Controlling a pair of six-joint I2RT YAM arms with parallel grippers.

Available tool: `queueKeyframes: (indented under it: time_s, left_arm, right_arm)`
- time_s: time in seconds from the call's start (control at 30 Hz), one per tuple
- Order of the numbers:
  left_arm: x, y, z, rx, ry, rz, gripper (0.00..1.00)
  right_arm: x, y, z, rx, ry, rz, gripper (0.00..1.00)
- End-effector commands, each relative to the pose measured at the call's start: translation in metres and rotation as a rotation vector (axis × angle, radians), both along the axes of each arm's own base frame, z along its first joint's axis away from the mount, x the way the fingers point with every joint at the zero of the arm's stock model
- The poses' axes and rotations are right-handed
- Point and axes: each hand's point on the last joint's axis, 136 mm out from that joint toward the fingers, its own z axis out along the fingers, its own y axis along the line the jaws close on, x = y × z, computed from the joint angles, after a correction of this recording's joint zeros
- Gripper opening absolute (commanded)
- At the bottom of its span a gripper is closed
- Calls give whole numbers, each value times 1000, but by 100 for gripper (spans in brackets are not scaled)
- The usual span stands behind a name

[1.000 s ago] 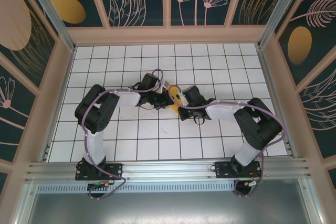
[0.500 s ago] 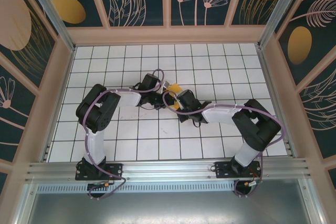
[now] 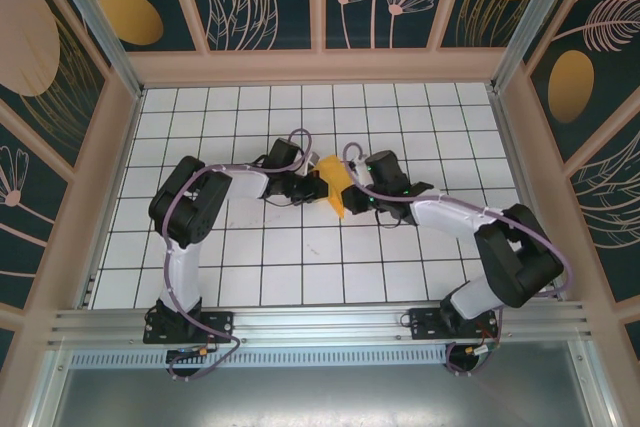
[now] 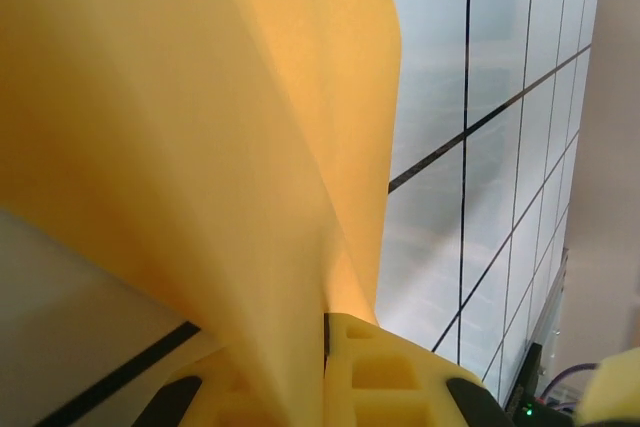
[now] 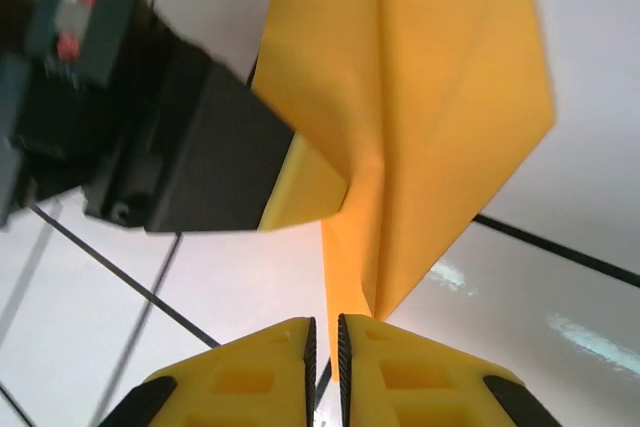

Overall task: Fold a paper plane with a square sheet of paper (pick it up from the middle)
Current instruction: Fourth fold the wing at the center of the table.

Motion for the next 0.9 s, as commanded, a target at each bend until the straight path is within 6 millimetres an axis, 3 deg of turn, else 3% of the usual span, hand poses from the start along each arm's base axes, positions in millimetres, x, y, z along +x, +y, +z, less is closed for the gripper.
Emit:
queueKeyframes:
  time_s: [0.0,0.03,0.2,0.3,0.47,0.57,0.67,0.87]
  left_arm:
    - [5,2,-7,32,-11,-23,3]
    - [5,1,-6,28,-13,-30,3]
    - [3,-2,-1,12,-1,-41,2]
    - [2,-6,13,-35,5,-33,3]
    - [2,-5,16,-38,6,-30,3]
    - [0,-5,13,-27,5,-50,1]
    - [-1,-4,9,-16,4,-69,0]
    - [-1,-4,10,-8,-3,-95,0]
  right_arm:
    - [-18,16,2,168,164,25,16]
    - [-11,9,0,179,180,-6,14]
    - [-4,18,-4,221,238,-22,15]
    - [3,8,-12,152,189,-54,21]
    - [8,3,-29,27,136,-19,26]
    - [16,6,-27,26,144,-21,18]
    - [23,9,-27,89,184,-55,1]
    - [36,13,-41,107,245,-115,0]
